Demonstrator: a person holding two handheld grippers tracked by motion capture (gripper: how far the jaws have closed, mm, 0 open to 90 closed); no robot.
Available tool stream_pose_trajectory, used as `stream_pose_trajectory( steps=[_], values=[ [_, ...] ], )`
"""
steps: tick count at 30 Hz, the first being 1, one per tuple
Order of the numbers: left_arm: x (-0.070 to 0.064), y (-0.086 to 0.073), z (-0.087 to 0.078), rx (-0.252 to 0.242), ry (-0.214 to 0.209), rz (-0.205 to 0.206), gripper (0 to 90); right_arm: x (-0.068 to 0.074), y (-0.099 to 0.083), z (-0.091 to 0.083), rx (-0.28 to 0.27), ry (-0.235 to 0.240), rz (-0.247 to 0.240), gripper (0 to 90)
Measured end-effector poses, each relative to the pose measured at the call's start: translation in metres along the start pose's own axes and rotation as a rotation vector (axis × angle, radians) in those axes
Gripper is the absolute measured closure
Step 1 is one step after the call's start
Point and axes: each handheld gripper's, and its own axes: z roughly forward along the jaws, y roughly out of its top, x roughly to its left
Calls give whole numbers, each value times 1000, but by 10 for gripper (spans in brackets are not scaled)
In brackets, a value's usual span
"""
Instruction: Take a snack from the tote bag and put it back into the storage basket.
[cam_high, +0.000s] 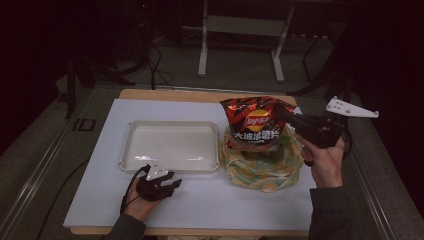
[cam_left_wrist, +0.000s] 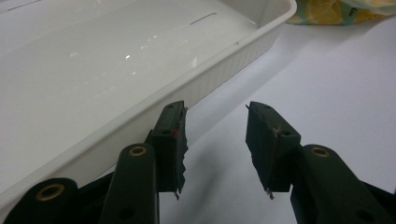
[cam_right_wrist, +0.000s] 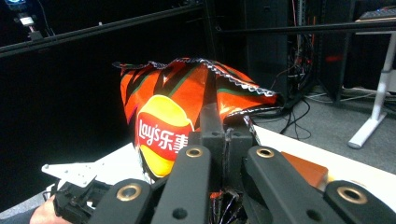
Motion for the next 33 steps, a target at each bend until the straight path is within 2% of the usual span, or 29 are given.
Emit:
stream_pose_trajectory(
  steps=[19, 25, 30, 33],
  values=[
    [-1, 0, 0, -3, -3, 3, 570, 22, 11, 39, -12, 37, -14, 900],
    [-1, 0, -1, -8, -9, -2, 570, 22, 13, 53, -23, 48, 8, 900],
    [-2, 0, -2, -11, -14, 0, 570, 21, 15, 62, -20, 41, 8, 900],
    [-2, 0, -1, -9, -13, -1, 570, 22, 15, 73, -12, 34, 0, 900]
  ],
)
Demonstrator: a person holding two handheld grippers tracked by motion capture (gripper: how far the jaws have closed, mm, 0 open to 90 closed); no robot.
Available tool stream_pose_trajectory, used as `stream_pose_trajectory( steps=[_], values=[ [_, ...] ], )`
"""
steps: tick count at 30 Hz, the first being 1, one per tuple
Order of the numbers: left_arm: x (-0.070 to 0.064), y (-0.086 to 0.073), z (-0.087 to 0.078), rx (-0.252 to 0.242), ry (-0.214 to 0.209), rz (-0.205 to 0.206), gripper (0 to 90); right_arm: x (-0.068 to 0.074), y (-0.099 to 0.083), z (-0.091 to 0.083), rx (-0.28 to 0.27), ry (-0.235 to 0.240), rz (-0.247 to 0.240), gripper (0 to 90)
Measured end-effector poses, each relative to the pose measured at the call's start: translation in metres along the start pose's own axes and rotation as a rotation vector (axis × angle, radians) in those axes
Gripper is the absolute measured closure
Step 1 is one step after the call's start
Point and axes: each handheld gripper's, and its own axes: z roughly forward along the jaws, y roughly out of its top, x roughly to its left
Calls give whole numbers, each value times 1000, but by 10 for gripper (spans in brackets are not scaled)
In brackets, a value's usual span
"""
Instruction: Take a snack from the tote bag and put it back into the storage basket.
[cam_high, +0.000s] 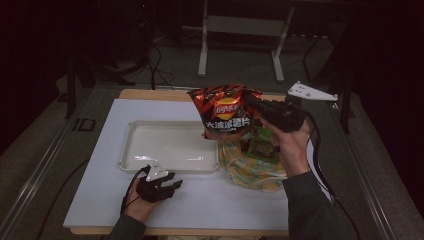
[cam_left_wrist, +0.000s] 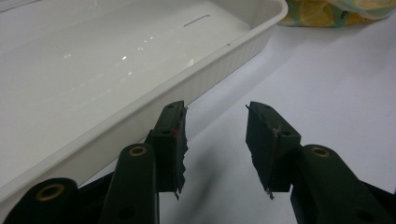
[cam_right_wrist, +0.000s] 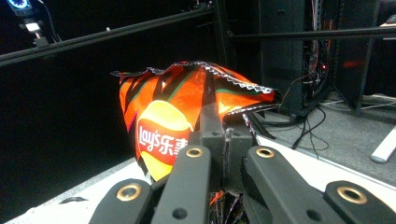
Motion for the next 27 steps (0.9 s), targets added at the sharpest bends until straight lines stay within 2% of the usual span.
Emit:
stream_pose_trajectory(
  steps=[11, 17, 23, 27],
  values=[
    [1, 0, 0, 1, -4, -1, 570, -3, -1, 28, -4, 19, 32, 900],
    [1, 0, -1, 0, -7, -3, 570, 1, 0, 44, 3, 7, 6, 900],
    [1, 0, -1, -3, -9, -5, 571, 1, 2, 58, -8, 9, 29, 900],
    [2, 1, -1, -8, -10, -4, 570, 4, 5, 69, -19, 12, 22, 900]
  ],
)
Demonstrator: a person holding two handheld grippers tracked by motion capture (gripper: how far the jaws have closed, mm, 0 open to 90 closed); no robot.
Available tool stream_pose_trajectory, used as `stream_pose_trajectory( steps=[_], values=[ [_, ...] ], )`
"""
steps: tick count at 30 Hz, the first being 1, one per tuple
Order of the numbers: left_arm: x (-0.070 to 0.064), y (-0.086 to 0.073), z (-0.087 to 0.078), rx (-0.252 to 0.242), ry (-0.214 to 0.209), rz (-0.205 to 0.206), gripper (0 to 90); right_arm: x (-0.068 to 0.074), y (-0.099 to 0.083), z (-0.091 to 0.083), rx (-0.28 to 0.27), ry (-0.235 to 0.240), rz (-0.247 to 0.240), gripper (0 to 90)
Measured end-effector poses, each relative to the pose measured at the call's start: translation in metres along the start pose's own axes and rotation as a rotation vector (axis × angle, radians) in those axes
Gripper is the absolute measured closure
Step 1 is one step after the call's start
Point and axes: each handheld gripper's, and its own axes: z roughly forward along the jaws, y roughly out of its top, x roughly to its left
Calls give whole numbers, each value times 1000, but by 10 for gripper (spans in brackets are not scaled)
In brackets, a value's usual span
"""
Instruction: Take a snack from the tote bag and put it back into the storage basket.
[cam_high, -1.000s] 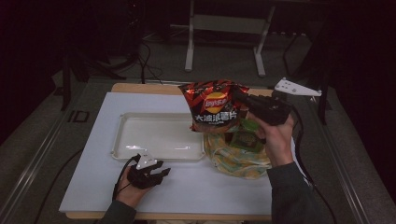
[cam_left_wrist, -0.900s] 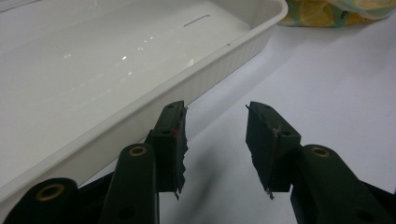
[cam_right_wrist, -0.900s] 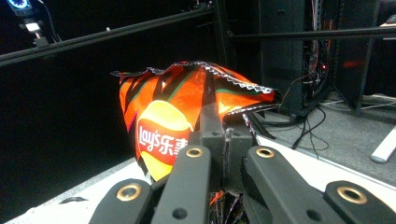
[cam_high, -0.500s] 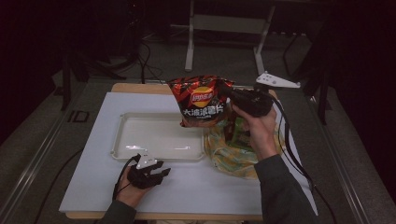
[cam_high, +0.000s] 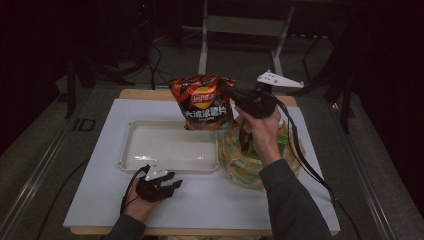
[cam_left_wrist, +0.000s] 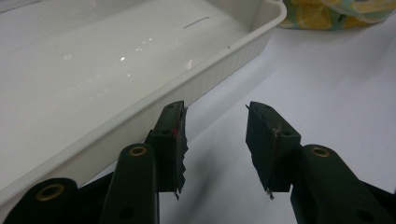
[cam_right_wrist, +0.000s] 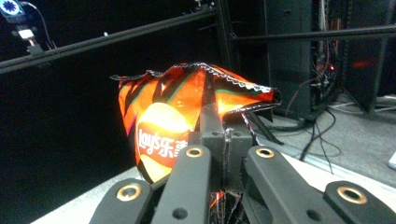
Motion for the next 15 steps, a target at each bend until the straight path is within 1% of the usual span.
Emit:
stream_pose_trajectory(
  steps=[5, 8, 12, 15],
  values=[
    [0, 0, -1, -2, 2, -3, 570, 2, 3, 13, -17, 13, 4, 900],
    [0, 0, 0, 0, 1, -3, 570, 2, 5, 22, -28, 9, 14, 900],
    [0, 0, -1, -1, 0, -1, 570, 5, 7, 37, -24, 9, 14, 900],
    [2, 0, -2, -5, 0, -1, 570, 7, 6, 47, -21, 26, -11, 900]
  ],
)
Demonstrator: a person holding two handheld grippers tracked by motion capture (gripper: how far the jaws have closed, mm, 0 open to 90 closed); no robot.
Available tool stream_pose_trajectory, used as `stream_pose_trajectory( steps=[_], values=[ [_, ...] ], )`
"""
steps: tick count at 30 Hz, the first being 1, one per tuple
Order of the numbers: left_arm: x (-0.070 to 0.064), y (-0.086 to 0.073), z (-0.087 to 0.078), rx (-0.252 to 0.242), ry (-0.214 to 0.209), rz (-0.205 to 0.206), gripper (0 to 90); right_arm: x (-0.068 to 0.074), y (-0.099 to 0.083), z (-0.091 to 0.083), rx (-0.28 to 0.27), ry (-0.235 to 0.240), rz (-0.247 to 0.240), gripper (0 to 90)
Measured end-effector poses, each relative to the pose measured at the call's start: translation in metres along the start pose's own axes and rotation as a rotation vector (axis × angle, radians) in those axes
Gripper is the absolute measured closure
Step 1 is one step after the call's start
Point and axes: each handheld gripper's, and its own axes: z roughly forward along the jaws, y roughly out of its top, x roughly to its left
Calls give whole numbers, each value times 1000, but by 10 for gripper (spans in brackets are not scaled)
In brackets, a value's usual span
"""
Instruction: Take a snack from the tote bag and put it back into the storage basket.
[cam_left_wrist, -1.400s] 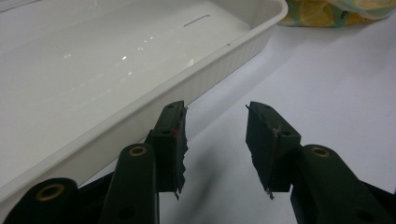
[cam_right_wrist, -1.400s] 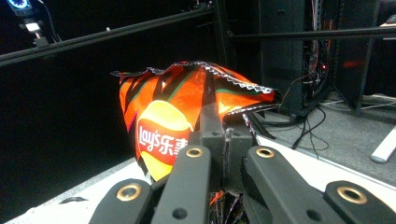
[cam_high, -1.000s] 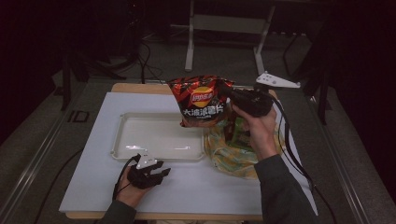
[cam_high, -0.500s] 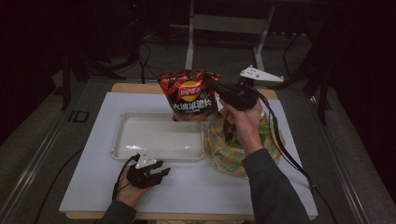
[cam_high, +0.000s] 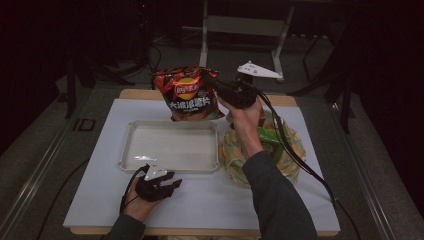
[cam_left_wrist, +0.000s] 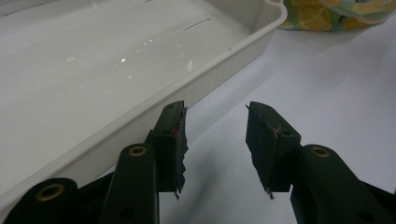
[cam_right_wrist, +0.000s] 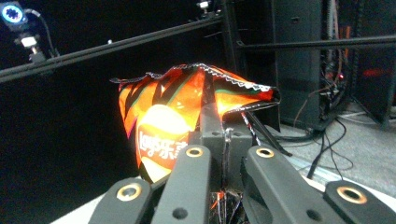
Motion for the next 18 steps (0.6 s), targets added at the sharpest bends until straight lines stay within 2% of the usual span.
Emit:
stream_pose_trajectory(
  steps=[4, 10, 12, 18],
  values=[
    [1, 0, -2, -6, 3, 0, 570, -3, -5, 11, 2, 3, 15, 900],
    [1, 1, -3, -13, 13, 3, 570, -8, -17, 26, 14, -19, 28, 900],
    [1, 1, -3, -15, 13, 7, 570, -11, -27, 36, 39, -39, 37, 900],
    [2, 0, -4, -23, 13, -2, 571, -19, -47, 53, 96, -86, 50, 900]
  ],
)
